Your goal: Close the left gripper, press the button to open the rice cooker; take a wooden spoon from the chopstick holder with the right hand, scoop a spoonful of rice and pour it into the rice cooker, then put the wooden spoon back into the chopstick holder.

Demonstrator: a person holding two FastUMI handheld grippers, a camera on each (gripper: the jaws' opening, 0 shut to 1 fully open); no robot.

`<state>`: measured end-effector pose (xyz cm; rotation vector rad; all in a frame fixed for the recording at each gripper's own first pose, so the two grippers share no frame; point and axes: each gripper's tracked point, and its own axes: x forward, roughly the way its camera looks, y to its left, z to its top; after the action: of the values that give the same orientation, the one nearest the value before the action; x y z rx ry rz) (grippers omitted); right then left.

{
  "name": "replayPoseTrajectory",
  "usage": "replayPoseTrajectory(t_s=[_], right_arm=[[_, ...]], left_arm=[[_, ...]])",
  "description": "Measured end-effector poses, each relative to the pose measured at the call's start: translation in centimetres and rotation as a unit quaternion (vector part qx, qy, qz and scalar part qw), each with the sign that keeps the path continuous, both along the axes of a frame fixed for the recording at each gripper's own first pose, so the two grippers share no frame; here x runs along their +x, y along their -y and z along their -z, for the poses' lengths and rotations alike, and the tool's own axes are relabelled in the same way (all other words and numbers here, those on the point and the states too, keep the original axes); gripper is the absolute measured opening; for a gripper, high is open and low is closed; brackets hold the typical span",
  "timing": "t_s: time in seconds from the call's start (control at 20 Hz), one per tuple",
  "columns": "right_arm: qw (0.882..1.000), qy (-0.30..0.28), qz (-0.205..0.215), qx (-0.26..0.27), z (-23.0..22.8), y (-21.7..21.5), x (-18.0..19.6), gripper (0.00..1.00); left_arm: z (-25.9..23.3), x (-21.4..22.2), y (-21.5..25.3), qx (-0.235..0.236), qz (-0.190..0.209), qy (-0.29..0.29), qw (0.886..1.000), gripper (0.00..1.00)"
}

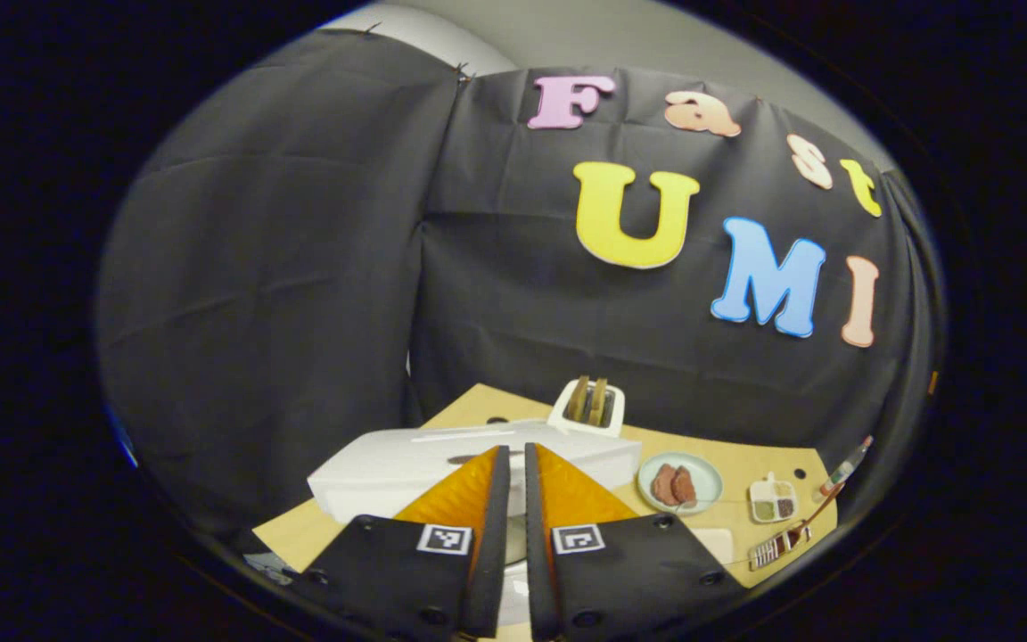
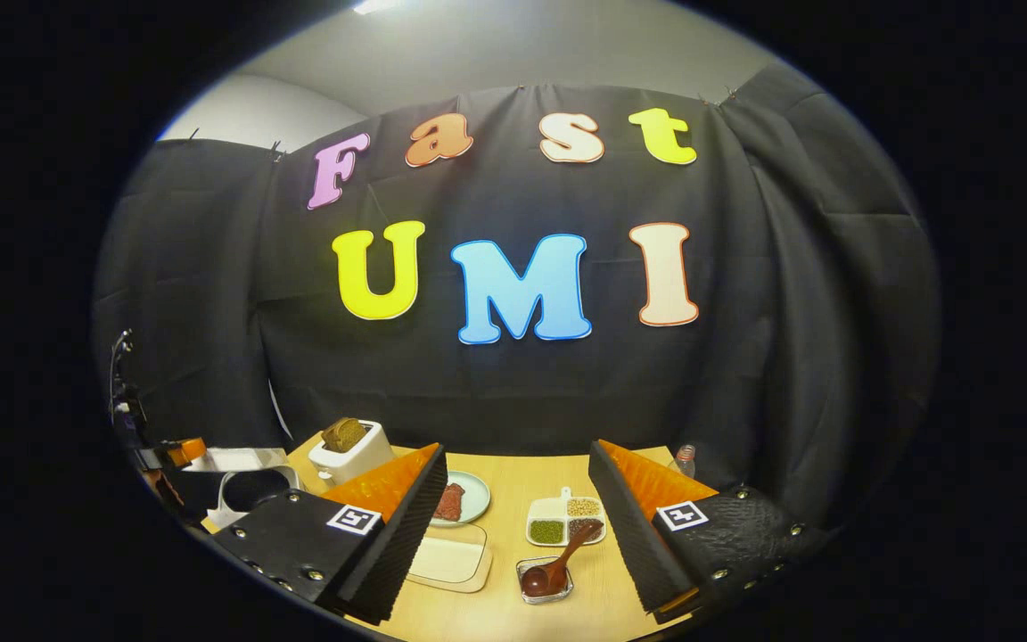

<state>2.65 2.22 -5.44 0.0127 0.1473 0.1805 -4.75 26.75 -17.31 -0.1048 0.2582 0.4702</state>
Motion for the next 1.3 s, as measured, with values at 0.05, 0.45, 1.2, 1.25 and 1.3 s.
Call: replayPoseTrajectory(t_s=[0.05,0.45,1.2,1.25,1.3], right_arm=[[1.0,0.002,-0.001,-0.002,0.0,-0.1,0.0,0.96],[1.0,0.008,0.002,0.0,0.3,-0.1,-0.1,0.97],[0.996,-0.012,0.086,0.012,7.7,1.6,1.1,0.97],[0.995,-0.022,0.092,0.015,8.8,2.0,1.5,0.98],[0.994,-0.037,0.097,0.016,10.1,2.5,1.8,0.97]], left_arm=[[-1.8,0.1,1.0,0.01,0.009,0.021,1.0,0.44],[-10.8,0.1,6.9,0.116,0.062,0.121,0.984,0.96],[-6.3,2.1,11.5,0.079,0.186,0.08,0.976,0.95],[-5.7,2.1,11.5,0.076,0.19,0.074,0.976,0.95],[-5.1,2.2,11.5,0.072,0.192,0.066,0.977,0.95]])
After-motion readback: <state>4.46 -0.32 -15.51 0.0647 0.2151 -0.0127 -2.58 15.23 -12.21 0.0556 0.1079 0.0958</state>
